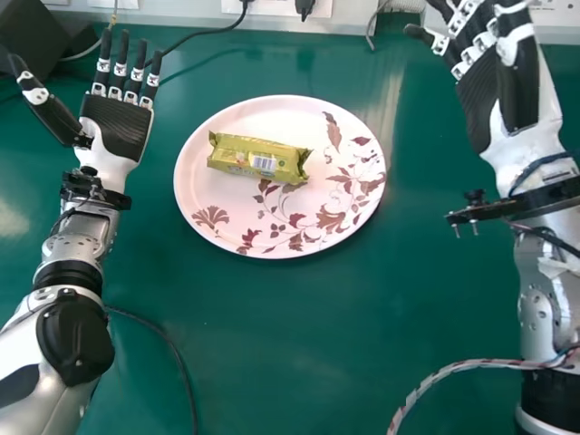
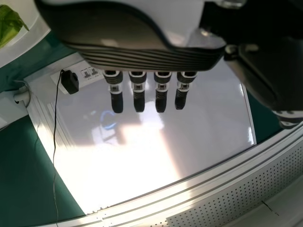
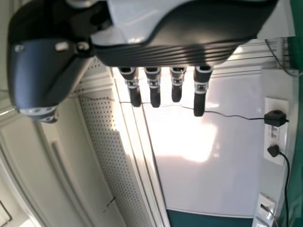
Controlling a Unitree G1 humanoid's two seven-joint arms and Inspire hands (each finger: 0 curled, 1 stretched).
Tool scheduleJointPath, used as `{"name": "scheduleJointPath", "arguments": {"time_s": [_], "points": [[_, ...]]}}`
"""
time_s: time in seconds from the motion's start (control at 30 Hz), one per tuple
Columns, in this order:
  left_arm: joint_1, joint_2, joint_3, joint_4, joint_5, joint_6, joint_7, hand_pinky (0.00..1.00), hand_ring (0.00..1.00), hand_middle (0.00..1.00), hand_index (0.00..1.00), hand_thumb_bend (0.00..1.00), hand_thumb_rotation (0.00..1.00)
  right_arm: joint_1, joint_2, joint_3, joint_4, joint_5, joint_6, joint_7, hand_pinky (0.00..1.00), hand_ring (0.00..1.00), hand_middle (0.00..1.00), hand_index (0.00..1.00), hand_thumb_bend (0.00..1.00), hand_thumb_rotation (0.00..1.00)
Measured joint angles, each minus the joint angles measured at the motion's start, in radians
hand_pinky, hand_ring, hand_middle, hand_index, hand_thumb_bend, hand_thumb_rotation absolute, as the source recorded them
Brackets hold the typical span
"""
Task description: Pick up biscuit and place it in the plate
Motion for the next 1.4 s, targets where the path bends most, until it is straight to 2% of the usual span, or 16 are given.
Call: {"name": "scheduleJointPath", "arguments": {"time_s": [0.1,0.27,0.4,0.6,0.77,0.87,1.0,1.13,1.23,1.33,1.4], "points": [[0.0,0.0,0.0,0.0,0.0,0.0,-0.001,0.84,0.97,1.0,1.0,1.0,0.93,0.01,0.018,-0.01,0.016,0.038,-0.025,0.003,0.83,0.93,1.0,1.0,0.81,0.67],[0.0,0.0,0.0,0.001,0.003,0.0,-0.01,0.85,0.97,1.0,1.0,1.0,0.93,0.025,0.036,-0.025,0.038,0.089,-0.058,0.011,0.84,0.93,1.0,1.0,0.81,0.66],[0.003,0.0,0.0,0.001,0.005,0.0,-0.018,0.8,0.95,1.0,1.0,1.0,0.92,0.04,0.06,-0.041,0.069,0.145,-0.086,0.025,0.84,0.93,1.0,1.0,0.81,0.67],[0.034,0.001,-0.003,-0.009,0.01,0.006,-0.027,0.8,0.95,1.0,1.0,1.0,0.91,0.058,0.113,-0.089,0.194,0.301,-0.094,0.11,0.82,0.9,0.98,1.0,0.83,0.62],[0.092,0.001,-0.017,-0.047,0.017,0.033,-0.057,0.85,0.94,1.0,1.0,1.0,0.94,0.128,0.159,-0.099,0.167,0.358,-0.106,0.124,0.82,0.91,0.98,1.0,0.83,0.65],[0.144,0.004,-0.022,-0.107,0.015,0.054,-0.087,0.85,0.92,1.0,1.0,1.0,0.92,0.2,0.197,-0.094,0.093,0.385,-0.103,0.116,0.82,0.92,0.98,1.0,0.84,0.64],[0.246,0.003,-0.037,-0.25,0.002,0.112,-0.123,0.89,0.95,1.0,1.0,1.0,0.88,0.342,0.252,-0.058,-0.029,0.42,-0.096,0.11,0.8,0.91,0.96,1.0,0.86,0.62],[0.356,0.006,-0.044,-0.385,-0.009,0.177,-0.131,0.93,0.98,1.0,1.0,1.0,0.89,0.492,0.311,0.002,-0.152,0.437,-0.086,0.098,0.81,0.9,0.94,1.0,0.87,0.66],[0.471,0.011,-0.049,-0.513,-0.045,0.225,-0.158,0.88,0.95,1.0,1.0,1.0,0.88,0.654,0.326,0.069,-0.267,0.447,-0.091,0.107,0.81,0.9,0.94,1.0,0.87,0.66],[0.595,0.017,-0.05,-0.643,-0.079,0.276,-0.174,0.8,0.91,1.0,1.0,1.0,0.83,0.84,0.357,0.144,-0.363,0.456,-0.138,0.144,0.79,0.89,0.93,0.99,0.88,0.66],[0.672,0.032,-0.048,-0.704,-0.095,0.303,-0.186,0.79,0.91,1.0,1.0,1.0,0.82,0.947,0.354,0.194,-0.398,0.464,-0.171,0.17,0.8,0.89,0.94,0.99,0.88,0.66]]}}
